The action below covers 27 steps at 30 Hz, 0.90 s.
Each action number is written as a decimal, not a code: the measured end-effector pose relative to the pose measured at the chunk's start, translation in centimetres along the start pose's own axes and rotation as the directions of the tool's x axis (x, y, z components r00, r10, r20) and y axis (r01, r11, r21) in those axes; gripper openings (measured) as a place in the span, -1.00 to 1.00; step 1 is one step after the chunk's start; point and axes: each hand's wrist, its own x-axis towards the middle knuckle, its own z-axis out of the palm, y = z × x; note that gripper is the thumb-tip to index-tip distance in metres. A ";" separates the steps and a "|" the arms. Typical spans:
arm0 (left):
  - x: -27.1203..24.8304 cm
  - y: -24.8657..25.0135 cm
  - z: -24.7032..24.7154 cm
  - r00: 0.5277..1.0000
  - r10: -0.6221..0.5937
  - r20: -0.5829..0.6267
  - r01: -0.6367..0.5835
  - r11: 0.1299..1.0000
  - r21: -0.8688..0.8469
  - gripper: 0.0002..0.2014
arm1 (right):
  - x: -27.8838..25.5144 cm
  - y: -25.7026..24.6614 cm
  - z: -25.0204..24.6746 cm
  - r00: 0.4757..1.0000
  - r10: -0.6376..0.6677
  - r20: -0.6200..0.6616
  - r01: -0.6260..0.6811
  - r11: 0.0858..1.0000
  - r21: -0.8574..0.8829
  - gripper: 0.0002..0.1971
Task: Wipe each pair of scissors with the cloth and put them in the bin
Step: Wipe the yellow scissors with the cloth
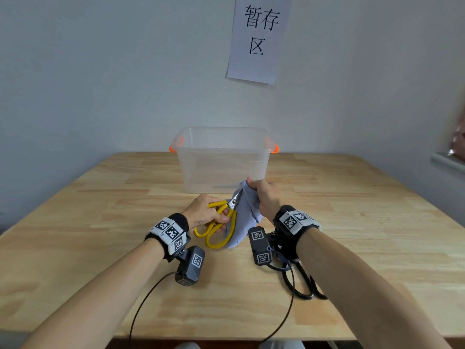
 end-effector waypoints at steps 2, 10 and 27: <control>0.1 0.1 0.0 1.000 -0.003 -0.012 0.003 1.000 0.004 -0.89 | -0.1 -0.1 0.1 1.000 0.011 0.001 -0.011 1.000 0.002 -0.89; -1.1 -1.2 -0.4 0.997 -0.053 -0.059 0.050 0.998 -0.047 -0.89 | 0.9 -1.2 -2.5 0.995 -0.032 -0.098 0.028 0.999 -0.044 -0.75; 0.2 0.3 1.0 0.980 -0.031 -0.199 -0.004 0.985 -0.173 -0.81 | -2.8 0.9 -0.9 0.920 0.036 0.391 0.021 0.990 -0.142 -0.90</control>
